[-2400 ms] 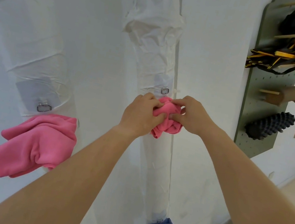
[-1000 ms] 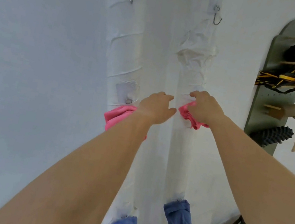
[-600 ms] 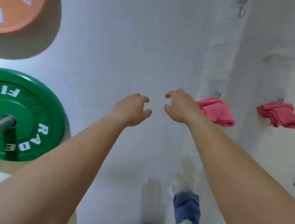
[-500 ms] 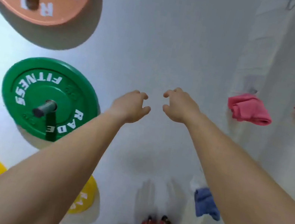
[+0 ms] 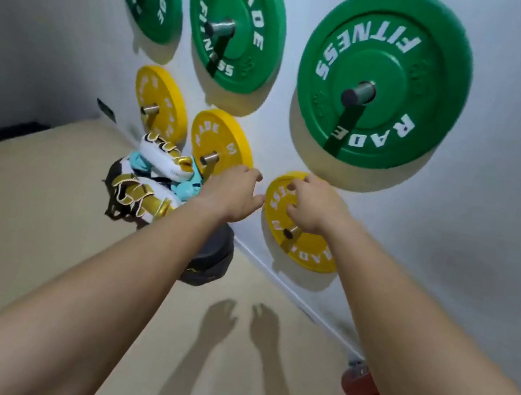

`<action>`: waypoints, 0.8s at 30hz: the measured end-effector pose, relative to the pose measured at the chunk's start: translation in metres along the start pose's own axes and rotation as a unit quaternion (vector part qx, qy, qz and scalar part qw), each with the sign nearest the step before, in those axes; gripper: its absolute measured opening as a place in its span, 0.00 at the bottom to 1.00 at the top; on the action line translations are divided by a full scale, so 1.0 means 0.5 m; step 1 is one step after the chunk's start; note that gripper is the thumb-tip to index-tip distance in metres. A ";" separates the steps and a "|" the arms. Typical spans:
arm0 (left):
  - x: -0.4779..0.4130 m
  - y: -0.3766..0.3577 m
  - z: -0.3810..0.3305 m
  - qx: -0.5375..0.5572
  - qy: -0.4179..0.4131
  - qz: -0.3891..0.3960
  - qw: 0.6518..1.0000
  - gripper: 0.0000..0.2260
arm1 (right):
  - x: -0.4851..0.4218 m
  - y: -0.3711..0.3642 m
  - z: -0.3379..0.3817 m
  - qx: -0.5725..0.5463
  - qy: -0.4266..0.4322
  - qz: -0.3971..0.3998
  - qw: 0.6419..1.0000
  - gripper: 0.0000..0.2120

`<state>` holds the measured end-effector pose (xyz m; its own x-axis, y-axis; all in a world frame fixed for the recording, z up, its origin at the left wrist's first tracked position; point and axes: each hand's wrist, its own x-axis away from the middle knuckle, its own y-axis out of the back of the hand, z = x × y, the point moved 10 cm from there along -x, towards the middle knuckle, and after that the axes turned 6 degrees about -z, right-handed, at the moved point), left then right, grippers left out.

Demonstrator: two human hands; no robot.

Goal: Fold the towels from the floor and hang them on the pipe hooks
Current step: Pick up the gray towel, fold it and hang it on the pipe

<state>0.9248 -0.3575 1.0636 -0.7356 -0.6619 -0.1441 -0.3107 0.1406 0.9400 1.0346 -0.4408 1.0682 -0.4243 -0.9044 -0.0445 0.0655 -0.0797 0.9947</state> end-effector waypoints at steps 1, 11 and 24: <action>0.027 -0.020 0.047 -0.002 0.025 0.007 1.000 0.22 | -0.007 -0.041 0.038 -0.005 0.022 0.016 1.000 0.23; 0.493 -0.251 0.479 0.025 0.346 0.118 0.930 0.23 | 0.085 -0.478 0.437 -0.031 0.222 0.237 0.945 0.25; 0.971 -0.304 0.798 0.080 0.530 0.101 0.838 0.21 | 0.246 -0.750 0.829 -0.033 0.305 0.342 0.888 0.23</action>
<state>0.3746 -0.4065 0.7275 0.1385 -0.8830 0.4485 -0.3834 0.3697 0.8463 0.5834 -0.3486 0.7285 0.3011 -0.8083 0.5059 0.1813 0.5694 0.8018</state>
